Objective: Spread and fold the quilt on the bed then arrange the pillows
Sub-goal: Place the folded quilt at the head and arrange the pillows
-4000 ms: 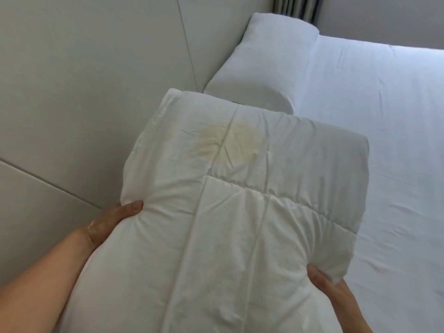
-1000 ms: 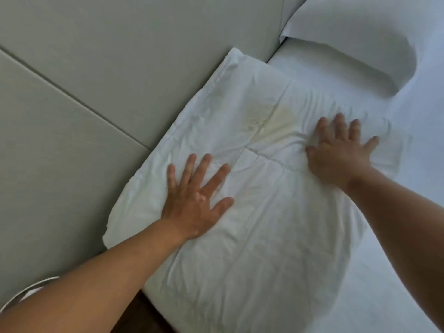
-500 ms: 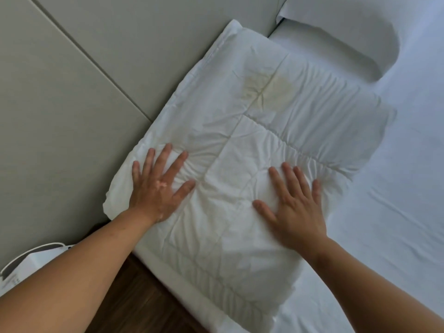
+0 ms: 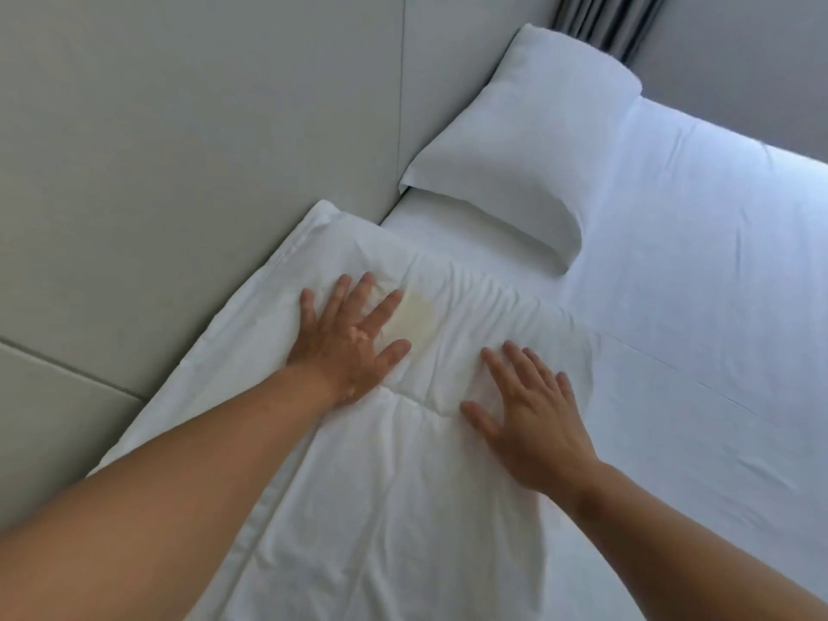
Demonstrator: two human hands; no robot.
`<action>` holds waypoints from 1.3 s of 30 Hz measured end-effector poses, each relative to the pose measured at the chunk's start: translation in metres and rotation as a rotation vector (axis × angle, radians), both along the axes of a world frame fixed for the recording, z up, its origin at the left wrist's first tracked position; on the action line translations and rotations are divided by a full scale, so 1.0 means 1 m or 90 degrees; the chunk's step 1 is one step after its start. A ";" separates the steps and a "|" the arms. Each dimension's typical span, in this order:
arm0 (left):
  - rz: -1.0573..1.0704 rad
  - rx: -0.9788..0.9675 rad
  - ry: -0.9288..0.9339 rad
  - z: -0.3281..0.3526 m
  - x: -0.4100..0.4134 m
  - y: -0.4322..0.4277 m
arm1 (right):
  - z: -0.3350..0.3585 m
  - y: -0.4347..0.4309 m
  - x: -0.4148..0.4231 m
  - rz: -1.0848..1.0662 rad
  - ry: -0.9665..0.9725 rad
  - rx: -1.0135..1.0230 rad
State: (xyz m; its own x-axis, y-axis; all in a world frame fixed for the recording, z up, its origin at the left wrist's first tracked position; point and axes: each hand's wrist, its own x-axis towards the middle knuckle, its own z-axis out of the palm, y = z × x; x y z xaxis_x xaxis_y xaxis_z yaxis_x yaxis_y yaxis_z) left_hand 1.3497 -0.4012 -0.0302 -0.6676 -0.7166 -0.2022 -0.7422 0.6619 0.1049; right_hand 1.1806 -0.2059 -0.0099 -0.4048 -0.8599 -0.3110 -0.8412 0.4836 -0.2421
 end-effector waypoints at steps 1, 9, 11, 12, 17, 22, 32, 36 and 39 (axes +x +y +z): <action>0.000 0.005 -0.008 0.000 -0.016 -0.009 | -0.003 -0.008 -0.013 -0.006 0.000 -0.002; 0.020 0.000 -0.030 -0.034 -0.104 -0.040 | -0.048 -0.066 -0.071 -0.132 -0.015 -0.075; 0.025 -0.052 -0.004 -0.059 -0.105 -0.034 | -0.064 -0.067 -0.074 -0.154 -0.016 -0.104; 0.026 -0.073 0.006 -0.071 -0.105 -0.030 | -0.073 -0.065 -0.076 -0.157 -0.015 -0.113; 0.032 -0.106 0.015 -0.103 -0.128 -0.037 | -0.096 -0.089 -0.110 -0.194 0.010 -0.127; 0.018 -0.152 0.017 -0.118 -0.136 -0.040 | -0.114 -0.161 -0.197 -0.300 -0.059 -0.121; -0.003 -0.158 0.032 -0.127 -0.139 -0.043 | -0.151 -0.225 -0.306 -0.496 -0.075 -0.166; -0.008 -0.161 0.043 -0.131 -0.139 -0.043 | -0.162 -0.235 -0.322 -0.529 -0.063 -0.157; -0.007 -0.161 0.048 -0.134 -0.138 -0.044 | -0.163 -0.242 -0.326 -0.597 -0.054 -0.181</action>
State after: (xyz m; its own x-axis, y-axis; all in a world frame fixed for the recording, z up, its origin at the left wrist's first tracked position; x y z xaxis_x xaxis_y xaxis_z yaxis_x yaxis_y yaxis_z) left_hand 1.2112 -0.4447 -0.1638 -0.6822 -0.7304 0.0336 -0.7310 0.6823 -0.0100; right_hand 0.8545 -0.4480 -0.1725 -0.9474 -0.2484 -0.2020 -0.1204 0.8610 -0.4941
